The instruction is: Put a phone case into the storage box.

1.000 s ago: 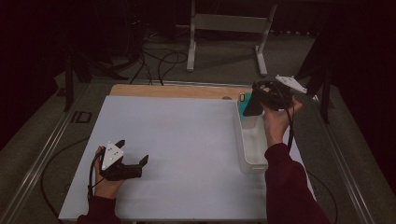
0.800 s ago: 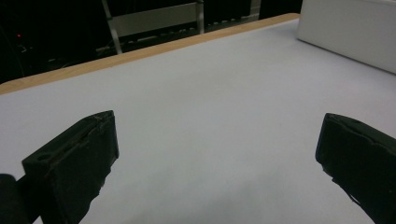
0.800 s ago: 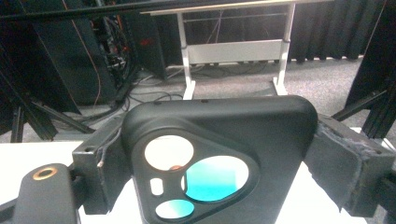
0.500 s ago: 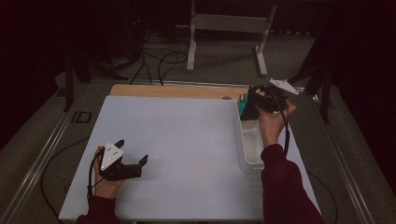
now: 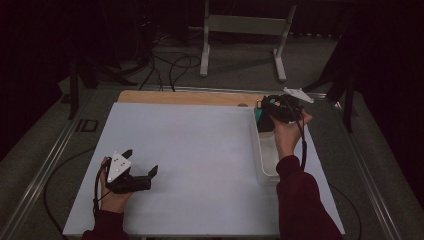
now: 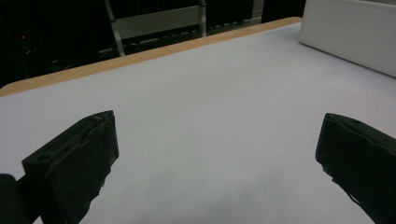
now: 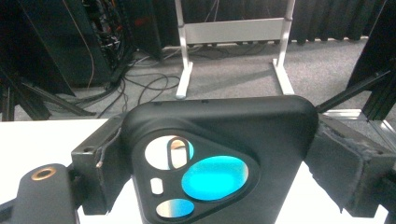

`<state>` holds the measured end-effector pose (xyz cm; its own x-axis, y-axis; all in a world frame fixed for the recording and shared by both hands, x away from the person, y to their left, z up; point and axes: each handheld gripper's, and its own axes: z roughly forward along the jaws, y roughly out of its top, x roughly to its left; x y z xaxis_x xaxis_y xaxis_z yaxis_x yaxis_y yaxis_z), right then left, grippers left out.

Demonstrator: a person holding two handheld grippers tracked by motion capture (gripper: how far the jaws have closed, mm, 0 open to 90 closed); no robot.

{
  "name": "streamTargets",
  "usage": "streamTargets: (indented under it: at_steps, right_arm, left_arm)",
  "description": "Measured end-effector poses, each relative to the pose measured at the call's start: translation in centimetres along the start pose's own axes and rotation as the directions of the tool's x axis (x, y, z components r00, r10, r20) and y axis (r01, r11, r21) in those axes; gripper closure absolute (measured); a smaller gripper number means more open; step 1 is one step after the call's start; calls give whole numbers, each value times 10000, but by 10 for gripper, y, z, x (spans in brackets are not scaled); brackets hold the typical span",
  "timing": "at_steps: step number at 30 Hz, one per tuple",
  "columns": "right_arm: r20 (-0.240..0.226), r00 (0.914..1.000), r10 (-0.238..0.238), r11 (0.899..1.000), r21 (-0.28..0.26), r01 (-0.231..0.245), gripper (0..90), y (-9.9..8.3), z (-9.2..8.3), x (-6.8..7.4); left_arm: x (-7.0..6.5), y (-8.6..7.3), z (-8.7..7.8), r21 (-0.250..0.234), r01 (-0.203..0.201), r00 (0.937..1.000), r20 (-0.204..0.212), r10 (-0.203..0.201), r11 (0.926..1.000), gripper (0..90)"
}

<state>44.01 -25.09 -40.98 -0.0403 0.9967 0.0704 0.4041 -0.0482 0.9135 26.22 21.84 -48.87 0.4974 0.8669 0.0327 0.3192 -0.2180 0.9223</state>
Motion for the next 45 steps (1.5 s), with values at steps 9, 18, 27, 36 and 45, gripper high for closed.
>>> streamTargets:
  at_steps: [9, 18, 27, 36, 45]
  right_arm:
    - [109, 9997, -232, 9992, 341, 228, 134, -7, 6, 3]
    - [407, 9983, -407, 9970, 681, 379, 132, -12, 12, 5]
    - [399, 9975, -578, 9951, 827, 543, 131, -14, 18, 6]
    - [312, 9970, -712, 9876, 1428, 660, 127, -15, 33, 6]
    - [188, 9971, -739, 9883, 1353, 707, 70, -12, 38, 0]
  left_arm:
    - [0, 0, -1, -107, 19, 10000, -68, -20, 9999, 0]
    - [0, 1, -2, -130, 35, 10000, -68, -35, 9999, 0]
    - [0, 1, -2, -138, 22, 10000, -65, -22, 9999, 0]
    - [0, 1, -2, -147, 76, 10000, -55, -76, 9999, 0]
    - [0, 1, -3, -155, 120, 9999, -49, -121, 9998, 0]
